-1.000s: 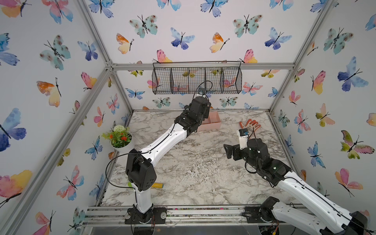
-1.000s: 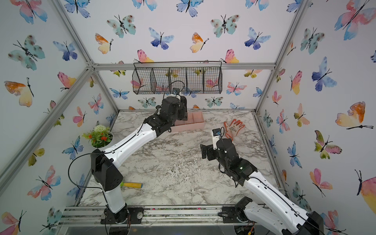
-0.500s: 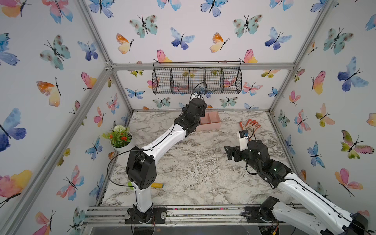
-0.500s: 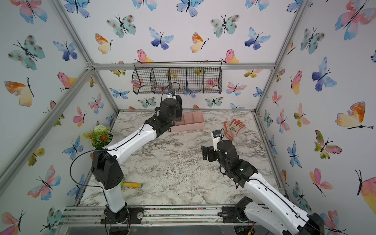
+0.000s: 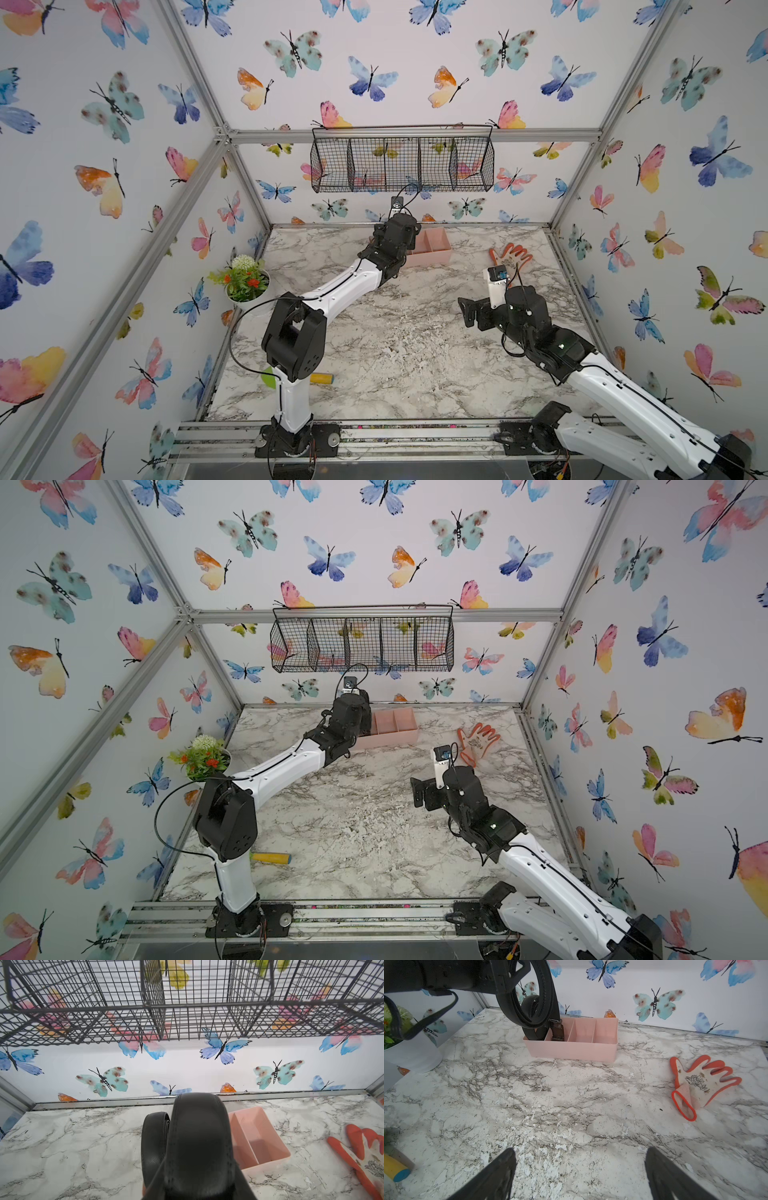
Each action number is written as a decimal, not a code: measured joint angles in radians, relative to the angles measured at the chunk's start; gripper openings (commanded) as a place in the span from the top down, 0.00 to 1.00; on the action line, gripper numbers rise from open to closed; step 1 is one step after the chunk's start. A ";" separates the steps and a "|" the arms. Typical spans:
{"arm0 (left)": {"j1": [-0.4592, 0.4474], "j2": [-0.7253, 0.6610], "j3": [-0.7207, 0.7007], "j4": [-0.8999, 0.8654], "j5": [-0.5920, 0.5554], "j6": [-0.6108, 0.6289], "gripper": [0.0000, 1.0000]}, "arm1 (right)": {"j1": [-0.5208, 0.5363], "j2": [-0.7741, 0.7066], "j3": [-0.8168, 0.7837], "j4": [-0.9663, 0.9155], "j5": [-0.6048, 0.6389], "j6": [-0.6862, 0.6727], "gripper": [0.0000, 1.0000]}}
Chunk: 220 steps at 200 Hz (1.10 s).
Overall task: Place the belts into the storage roll
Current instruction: Place the belt in the container.
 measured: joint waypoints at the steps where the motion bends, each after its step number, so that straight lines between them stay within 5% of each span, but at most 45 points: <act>1: 0.000 0.002 0.000 0.000 0.000 -0.001 0.97 | 0.000 0.000 0.000 0.000 0.000 0.000 0.01; 220: 0.045 0.201 0.064 0.060 0.009 -0.079 0.96 | 0.000 0.018 -0.015 0.000 0.003 0.000 0.01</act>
